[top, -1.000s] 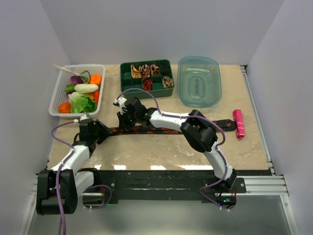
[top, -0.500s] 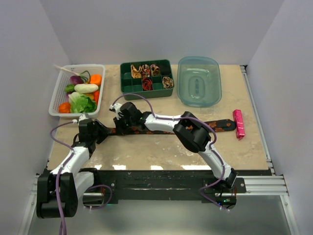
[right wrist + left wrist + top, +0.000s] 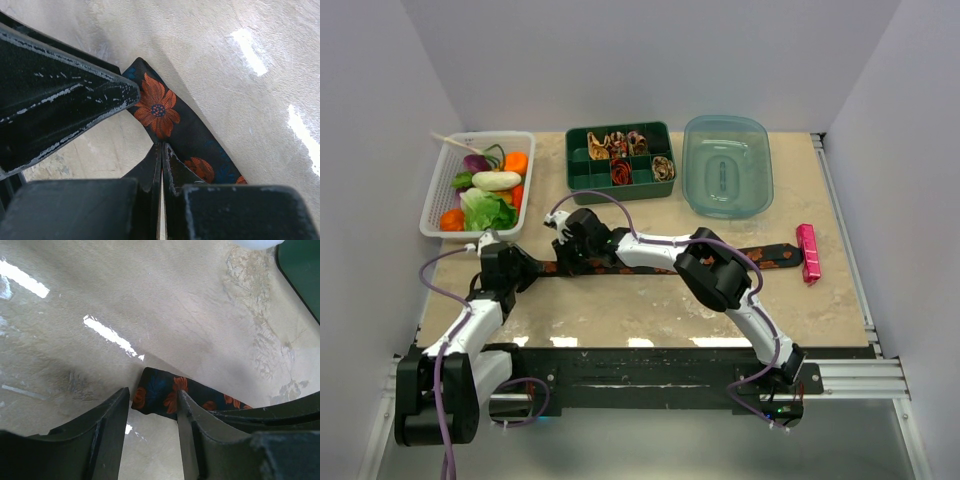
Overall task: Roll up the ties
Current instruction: Roll the tie at the center of the board.
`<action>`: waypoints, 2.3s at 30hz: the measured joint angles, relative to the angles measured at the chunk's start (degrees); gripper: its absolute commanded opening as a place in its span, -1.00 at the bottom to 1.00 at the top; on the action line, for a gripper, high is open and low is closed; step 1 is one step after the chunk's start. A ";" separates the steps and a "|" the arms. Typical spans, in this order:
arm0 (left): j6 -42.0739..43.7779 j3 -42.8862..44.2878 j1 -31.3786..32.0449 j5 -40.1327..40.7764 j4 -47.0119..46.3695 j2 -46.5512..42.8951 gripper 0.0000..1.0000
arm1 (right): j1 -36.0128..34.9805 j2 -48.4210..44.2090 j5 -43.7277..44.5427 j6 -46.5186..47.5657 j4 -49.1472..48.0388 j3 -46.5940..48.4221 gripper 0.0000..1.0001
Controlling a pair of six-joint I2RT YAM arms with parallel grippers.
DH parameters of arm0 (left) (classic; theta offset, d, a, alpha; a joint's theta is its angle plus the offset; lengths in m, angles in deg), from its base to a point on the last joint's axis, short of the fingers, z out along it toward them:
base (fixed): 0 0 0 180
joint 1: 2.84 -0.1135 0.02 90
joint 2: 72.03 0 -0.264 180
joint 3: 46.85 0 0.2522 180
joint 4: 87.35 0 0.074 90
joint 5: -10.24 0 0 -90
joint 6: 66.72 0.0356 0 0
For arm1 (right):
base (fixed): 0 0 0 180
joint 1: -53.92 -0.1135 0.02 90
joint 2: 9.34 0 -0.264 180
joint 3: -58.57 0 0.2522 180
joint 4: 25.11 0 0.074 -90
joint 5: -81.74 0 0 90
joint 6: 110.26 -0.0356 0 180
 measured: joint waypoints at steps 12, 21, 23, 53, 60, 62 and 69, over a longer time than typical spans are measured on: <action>0.11 -0.74 0.00 -0.44 -5.40 4.70 -0.69 | 0.00 0.00 -0.20 -0.55 0.20 0.00 -1.00; 1.81 -0.74 0.00 -0.90 -5.66 4.68 -1.00 | 0.00 -1.92 -1.36 -1.01 0.59 -0.46 -1.00; 2.32 -0.74 0.00 -1.44 -5.84 4.68 -1.00 | 0.00 -3.10 -1.27 -1.05 0.48 -0.48 -1.00; 7.65 -0.74 0.68 -10.51 -8.37 -3.02 -1.00 | 0.20 -1.14 4.66 -3.06 -0.94 1.03 -1.00; 7.65 -0.74 1.16 -10.91 -8.39 -2.64 -1.00 | 0.63 -1.05 5.99 -3.43 -1.25 1.03 -1.00; 7.65 -0.74 1.25 -10.93 -8.39 -2.64 -1.00 | 0.85 -0.81 5.99 -3.48 -1.46 1.03 -1.00; 7.61 -0.48 2.03 -10.93 -8.39 -2.32 -1.00 | 1.03 1.09 5.33 -4.46 -2.80 0.98 -1.00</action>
